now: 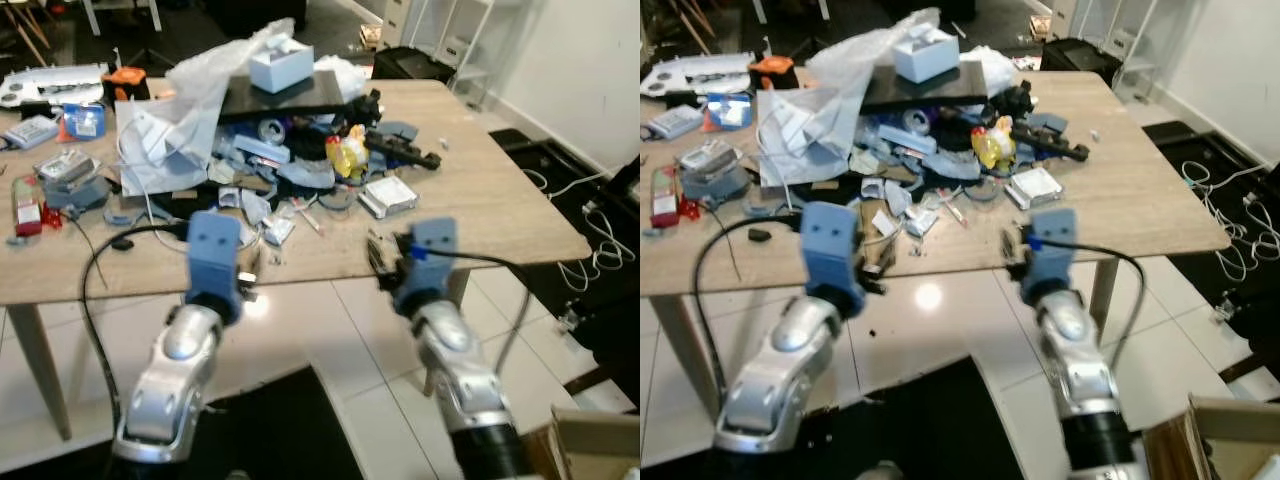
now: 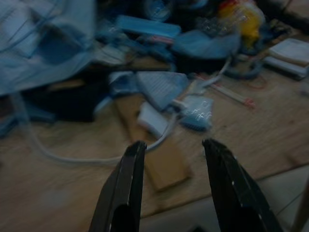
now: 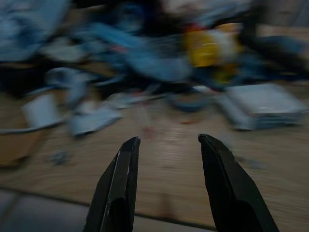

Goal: Picking trash to rubbish bin

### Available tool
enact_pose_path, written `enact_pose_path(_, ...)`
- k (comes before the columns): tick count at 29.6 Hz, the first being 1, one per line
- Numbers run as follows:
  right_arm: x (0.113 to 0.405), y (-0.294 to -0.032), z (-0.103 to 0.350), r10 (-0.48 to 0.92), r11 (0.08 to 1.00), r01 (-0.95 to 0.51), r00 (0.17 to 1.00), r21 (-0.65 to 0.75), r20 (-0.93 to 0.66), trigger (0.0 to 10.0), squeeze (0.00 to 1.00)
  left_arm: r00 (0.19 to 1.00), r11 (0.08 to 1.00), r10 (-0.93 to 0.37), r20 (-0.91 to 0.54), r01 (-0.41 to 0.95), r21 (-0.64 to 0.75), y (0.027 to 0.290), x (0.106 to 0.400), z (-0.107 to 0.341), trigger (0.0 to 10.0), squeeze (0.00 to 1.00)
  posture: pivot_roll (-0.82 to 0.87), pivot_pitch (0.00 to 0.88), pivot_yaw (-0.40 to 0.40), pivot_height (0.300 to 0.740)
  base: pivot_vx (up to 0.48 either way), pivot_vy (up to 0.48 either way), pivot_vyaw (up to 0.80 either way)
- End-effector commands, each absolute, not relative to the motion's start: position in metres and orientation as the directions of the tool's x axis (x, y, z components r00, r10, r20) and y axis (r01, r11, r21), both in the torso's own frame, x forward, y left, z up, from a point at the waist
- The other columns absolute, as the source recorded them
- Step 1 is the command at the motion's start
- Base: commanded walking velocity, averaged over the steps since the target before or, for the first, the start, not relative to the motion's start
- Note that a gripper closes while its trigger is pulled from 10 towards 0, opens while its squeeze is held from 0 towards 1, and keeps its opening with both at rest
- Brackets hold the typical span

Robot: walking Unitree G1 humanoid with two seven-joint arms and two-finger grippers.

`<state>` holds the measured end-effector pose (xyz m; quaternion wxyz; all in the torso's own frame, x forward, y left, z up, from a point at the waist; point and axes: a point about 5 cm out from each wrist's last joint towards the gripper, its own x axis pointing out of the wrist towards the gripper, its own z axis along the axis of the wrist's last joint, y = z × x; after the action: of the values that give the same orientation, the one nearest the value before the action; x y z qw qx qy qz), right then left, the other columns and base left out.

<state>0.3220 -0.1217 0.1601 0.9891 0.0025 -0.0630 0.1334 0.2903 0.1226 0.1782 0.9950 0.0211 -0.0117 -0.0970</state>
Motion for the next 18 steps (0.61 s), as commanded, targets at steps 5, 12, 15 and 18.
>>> enact_pose_path(5,0.3203,-0.1264,0.1526,0.255,0.967,-0.255,0.963,-0.006,0.089,10.0,0.00,0.980,0.979,-0.199,-0.008,0.199,0.035,0.1211,0.2880,0.1737,10.0,0.00,0.10,0.115,-0.055,0.740,0.000,0.000,0.80)
enact_pose_path(12,0.3212,-0.1278,0.1538,0.253,0.967,-0.253,0.963,-0.010,0.091,10.0,0.00,0.980,0.980,-0.196,-0.013,0.197,0.029,0.1206,0.2889,0.1734,10.0,0.00,0.10,0.115,-0.056,0.740,0.000,0.000,0.80)
enact_pose_path(15,0.3217,-0.1344,0.1571,0.195,0.978,-0.203,0.974,0.057,0.113,10.0,0.00,0.980,0.979,-0.200,-0.025,0.200,0.022,0.1201,0.2899,0.1723,10.0,0.00,0.10,0.116,-0.055,0.740,0.000,0.000,0.53)
enact_pose_path(18,0.3217,-0.1356,0.1574,0.192,0.978,-0.199,0.975,0.060,0.110,10.0,0.00,0.978,0.978,-0.206,-0.031,0.207,0.018,0.1196,0.2902,0.1719,10.0,0.00,0.09,0.120,-0.054,0.740,0.000,0.127,0.00)
